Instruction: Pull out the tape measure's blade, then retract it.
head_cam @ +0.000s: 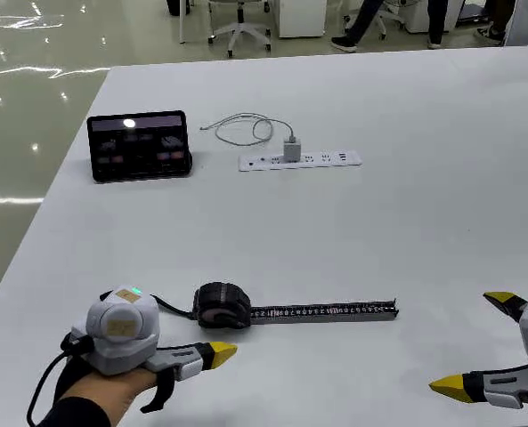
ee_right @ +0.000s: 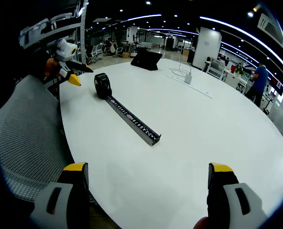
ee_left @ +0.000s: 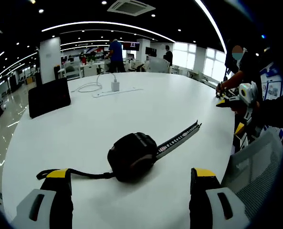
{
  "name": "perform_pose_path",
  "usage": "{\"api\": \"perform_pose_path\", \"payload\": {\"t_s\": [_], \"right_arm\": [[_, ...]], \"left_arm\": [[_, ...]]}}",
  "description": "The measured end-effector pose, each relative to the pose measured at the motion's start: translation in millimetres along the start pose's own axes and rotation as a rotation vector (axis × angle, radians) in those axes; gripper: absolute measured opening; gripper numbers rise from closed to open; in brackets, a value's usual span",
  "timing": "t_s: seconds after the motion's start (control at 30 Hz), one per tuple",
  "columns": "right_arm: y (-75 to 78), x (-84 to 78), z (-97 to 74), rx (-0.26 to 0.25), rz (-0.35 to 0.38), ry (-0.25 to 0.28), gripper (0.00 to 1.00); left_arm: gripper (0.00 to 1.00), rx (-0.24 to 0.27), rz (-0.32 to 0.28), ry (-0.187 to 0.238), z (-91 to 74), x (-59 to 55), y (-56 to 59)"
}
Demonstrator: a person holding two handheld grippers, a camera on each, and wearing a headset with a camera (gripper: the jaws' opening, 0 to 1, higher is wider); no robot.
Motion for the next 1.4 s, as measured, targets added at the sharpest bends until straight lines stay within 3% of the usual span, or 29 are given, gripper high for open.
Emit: {"api": "perform_pose_path", "payload": {"t_s": [0.13, 0.23, 0.33, 0.63, 0.73, 0.83, 0.93, 1.0, 1.07, 1.27, 1.4], "right_arm": [[4.8, 3.8, 5.7, 0.015, -0.013, -0.009, 1.0], [8.9, 6.6, 9.7, 0.033, -0.036, -0.013, 1.0], [12.8, 10.9, 13.6, 0.034, -0.061, -0.012, 1.0], [23.6, 23.8, 31.6, 0.099, -0.131, -0.02, 1.0], [24.8, 31.5, 36.9, 0.108, -0.16, -0.036, 1.0], [31.6, 37.5, 40.9, 0.118, -0.19, -0.025, 1.0], [36.0, 41.5, 47.6, 0.146, -0.214, -0.034, 1.0], [36.1, 40.0, 53.4, 0.222, -0.216, -0.052, 1.0], [40.4, 39.0, 59.9, 0.246, -0.226, -0.069, 1.0], [44.1, 41.9, 74.8, 0.312, -0.265, -0.109, 1.0], [44.5, 42.0, 87.3, 0.368, -0.317, -0.134, 0.93]], "left_arm": [[1.0, 0.074, -0.052, 0.066, 8.0, 2.7, 1.0], [1.0, 0.096, -0.082, 0.093, 12.3, 3.4, 3.2], [1.0, 0.099, -0.106, 0.09, 18.8, 0.4, 7.1], [1.0, 0.149, -0.062, 0.09, 29.6, -5.3, 19.2], [1.0, 0.134, -0.106, 0.102, 33.6, -6.9, 21.2], [1.0, 0.15, -0.116, 0.1, 36.2, -9.6, 23.5], [1.0, 0.176, -0.118, 0.13, 35.7, -10.3, 28.9], [1.0, 0.164, -0.039, 0.147, 34.9, -5.7, 34.8], [1.0, 0.141, -0.067, 0.179, 33.9, -2.0, 38.4], [1.0, 0.144, -0.078, 0.164, 35.6, -4.9, 35.0], [1.0, 0.147, -0.08, 0.164, 37.2, -5.9, 33.6]]}}
Point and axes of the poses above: the centre of the closed fingertips' face, and the gripper's own axes: z roughly forward along the fingers, y roughly to its right, x roughly out of its top, the point moved 9 cm from there along -z, roughly backward along the fingers, and after that the axes turned 14 degrees about -z, right-handed, at the moved point
